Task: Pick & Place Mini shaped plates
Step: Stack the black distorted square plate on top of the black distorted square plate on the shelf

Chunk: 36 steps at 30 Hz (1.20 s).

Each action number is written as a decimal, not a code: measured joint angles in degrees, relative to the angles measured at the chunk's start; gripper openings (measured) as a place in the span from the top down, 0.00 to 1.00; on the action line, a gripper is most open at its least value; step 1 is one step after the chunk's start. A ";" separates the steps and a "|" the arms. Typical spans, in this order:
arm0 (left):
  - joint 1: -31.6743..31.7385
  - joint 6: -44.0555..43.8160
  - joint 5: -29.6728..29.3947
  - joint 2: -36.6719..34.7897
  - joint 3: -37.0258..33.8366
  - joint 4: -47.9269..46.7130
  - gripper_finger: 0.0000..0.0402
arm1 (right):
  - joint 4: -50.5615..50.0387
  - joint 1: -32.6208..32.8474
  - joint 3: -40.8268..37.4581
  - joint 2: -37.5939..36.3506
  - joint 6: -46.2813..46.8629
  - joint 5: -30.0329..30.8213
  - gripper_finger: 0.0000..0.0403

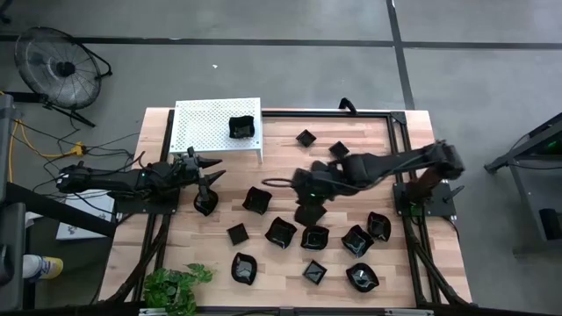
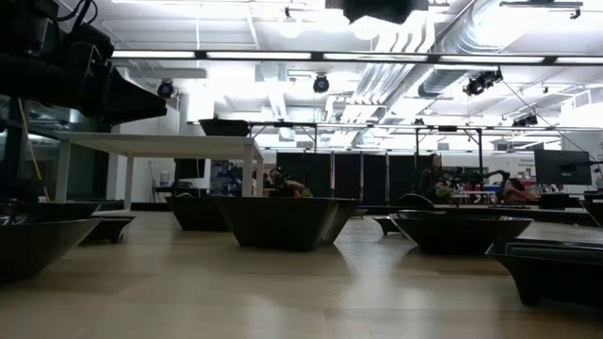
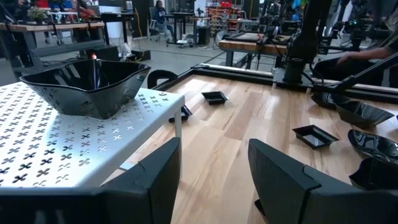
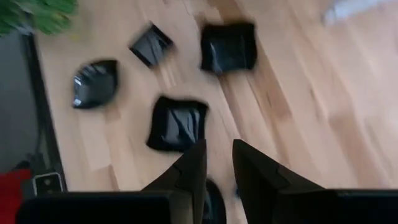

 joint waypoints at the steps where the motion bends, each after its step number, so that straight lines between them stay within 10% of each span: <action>1: -0.02 0.01 0.00 -0.01 0.00 -0.02 0.54 | 0.17 0.46 -3.21 -1.74 2.85 0.26 0.82; 15: -0.02 -0.01 0.02 -0.01 0.00 0.00 0.54 | 6.39 5.44 -39.37 -14.41 42.57 -13.08 0.82; 36: -0.02 0.01 0.02 -0.01 0.00 0.00 0.54 | 15.84 10.67 -42.16 -11.89 72.34 -13.97 0.45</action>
